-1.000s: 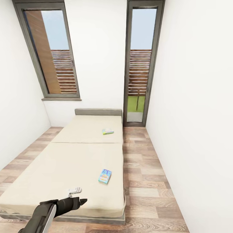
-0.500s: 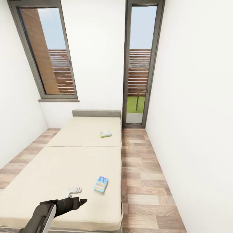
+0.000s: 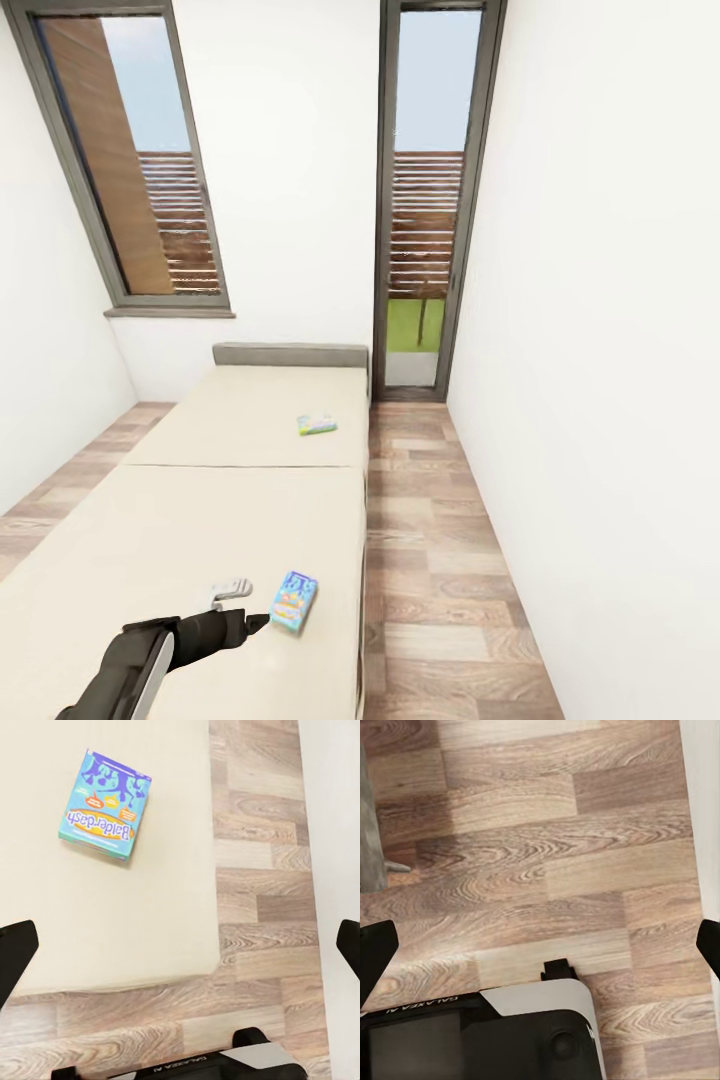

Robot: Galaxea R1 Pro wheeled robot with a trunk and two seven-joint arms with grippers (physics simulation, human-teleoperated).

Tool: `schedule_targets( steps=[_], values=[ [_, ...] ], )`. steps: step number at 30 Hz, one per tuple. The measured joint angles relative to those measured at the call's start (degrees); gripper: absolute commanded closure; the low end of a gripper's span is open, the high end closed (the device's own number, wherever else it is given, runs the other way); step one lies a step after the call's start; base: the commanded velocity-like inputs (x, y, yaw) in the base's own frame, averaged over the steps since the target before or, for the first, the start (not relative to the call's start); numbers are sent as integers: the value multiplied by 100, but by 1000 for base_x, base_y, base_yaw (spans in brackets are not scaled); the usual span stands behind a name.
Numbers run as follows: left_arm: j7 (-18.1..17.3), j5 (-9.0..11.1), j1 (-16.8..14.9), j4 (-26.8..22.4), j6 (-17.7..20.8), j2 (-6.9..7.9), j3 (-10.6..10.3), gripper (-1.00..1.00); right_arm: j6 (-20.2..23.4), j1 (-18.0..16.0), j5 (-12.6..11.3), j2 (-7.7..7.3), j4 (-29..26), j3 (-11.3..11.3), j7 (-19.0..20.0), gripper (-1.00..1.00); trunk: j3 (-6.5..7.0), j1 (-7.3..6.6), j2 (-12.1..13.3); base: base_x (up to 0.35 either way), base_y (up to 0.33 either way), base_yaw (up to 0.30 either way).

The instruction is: Put all the toys in the child's room - the three board games (two on the bed and one on the table), the two jigsaw puzzles on the table, and the tennis ball on the table - inside the toy box on the table in the child's room.

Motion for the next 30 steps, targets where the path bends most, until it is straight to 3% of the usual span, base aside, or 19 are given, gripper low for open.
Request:
schedule_targets(
  steps=[13,30],
  values=[
    [-6,1,0,0,0,-2,-6,-100,-5,0,0,0,0,0,0,-100,0,1,0,111,-49,-4],
    [-23,1,0,-1,1,7,3,-100,-17,0,-7,40,-15,2,0,-100,0,2,1,6,18,-111]
  ],
)
